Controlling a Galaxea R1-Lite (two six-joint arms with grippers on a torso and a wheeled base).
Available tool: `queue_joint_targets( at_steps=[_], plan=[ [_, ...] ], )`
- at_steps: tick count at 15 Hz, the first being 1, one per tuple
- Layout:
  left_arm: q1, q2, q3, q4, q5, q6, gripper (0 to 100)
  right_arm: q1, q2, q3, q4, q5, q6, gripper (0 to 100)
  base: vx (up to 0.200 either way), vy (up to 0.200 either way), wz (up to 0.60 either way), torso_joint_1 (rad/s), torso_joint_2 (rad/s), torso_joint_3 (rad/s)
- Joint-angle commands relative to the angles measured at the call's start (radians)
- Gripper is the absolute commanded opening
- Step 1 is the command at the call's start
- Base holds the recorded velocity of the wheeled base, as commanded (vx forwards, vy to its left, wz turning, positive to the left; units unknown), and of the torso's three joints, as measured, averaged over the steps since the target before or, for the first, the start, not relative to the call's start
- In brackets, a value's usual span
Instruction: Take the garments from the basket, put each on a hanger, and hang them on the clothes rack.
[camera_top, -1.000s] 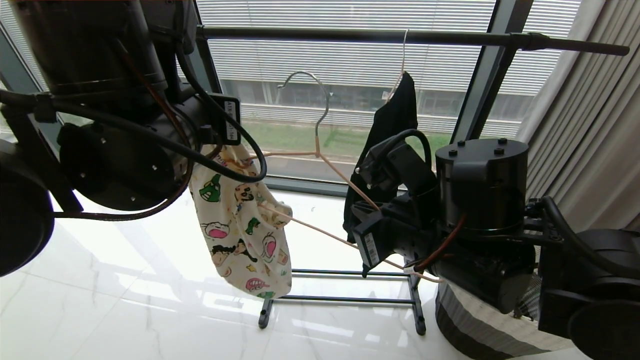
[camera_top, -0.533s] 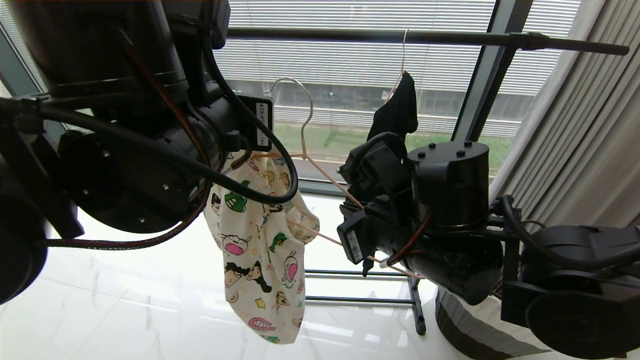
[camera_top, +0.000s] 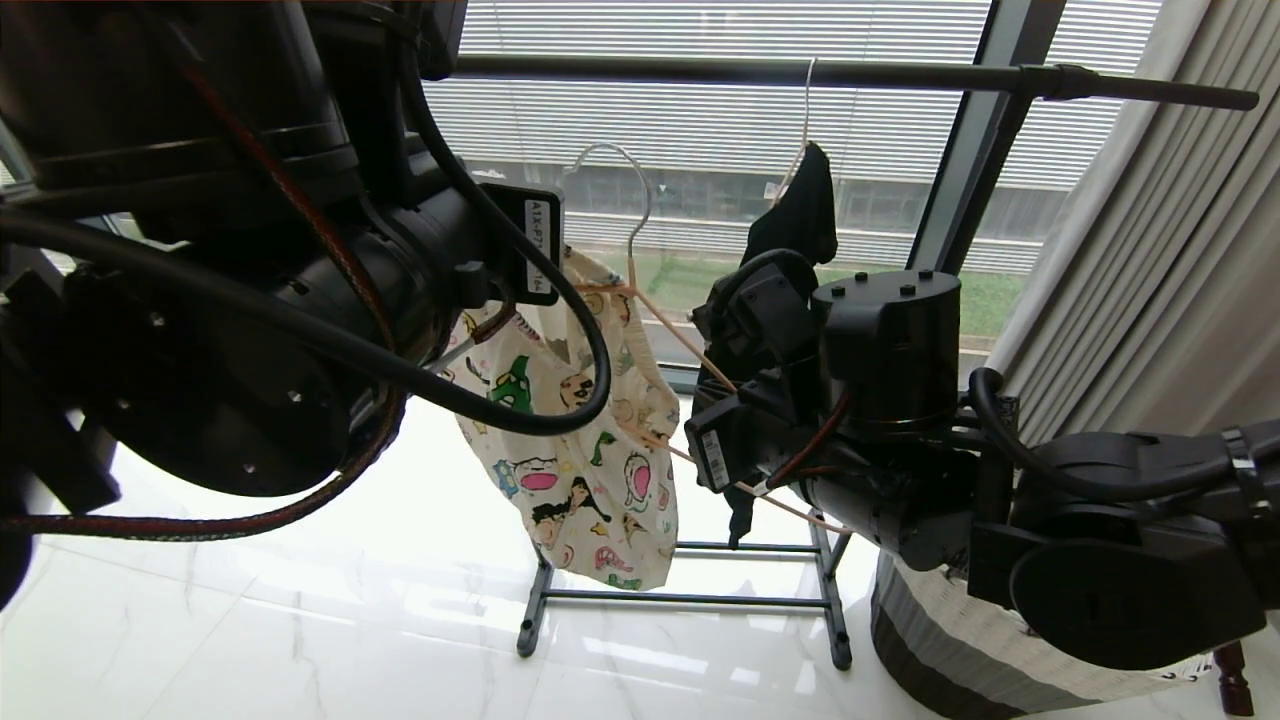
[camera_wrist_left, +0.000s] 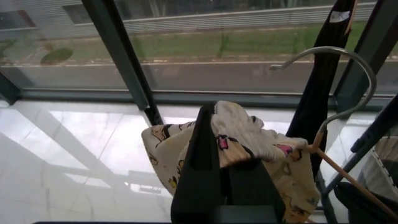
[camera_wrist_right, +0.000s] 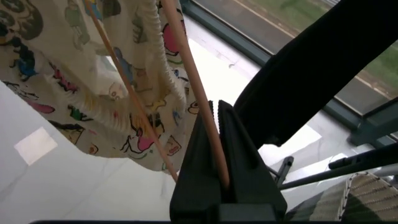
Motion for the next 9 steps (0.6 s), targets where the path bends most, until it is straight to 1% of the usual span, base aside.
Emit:
queue_joint_targets(
  at_steps=[1, 5, 9],
  plan=[
    [-0.003, -0.003, -0.001, -0.001, 0.0, 0.0, 100, 0.005, 0.002, 0.001, -0.007, -0.001, -0.001, 0, 0.0, 0.0, 0.0, 0.0, 0.0, 0.0],
    [-0.003, 0.002, -0.004, -0.001, -0.001, 0.002, 100, 0.028, 0.002, 0.002, -0.031, -0.002, 0.0, 0, 0.0, 0.0, 0.0, 0.0, 0.0, 0.0],
    [0.002, -0.003, -0.007, -0.001, -0.006, 0.006, 100, 0.031, 0.003, 0.004, -0.04, -0.013, 0.0, 0, 0.0, 0.0, 0.0, 0.0, 0.0, 0.0]
  ],
)
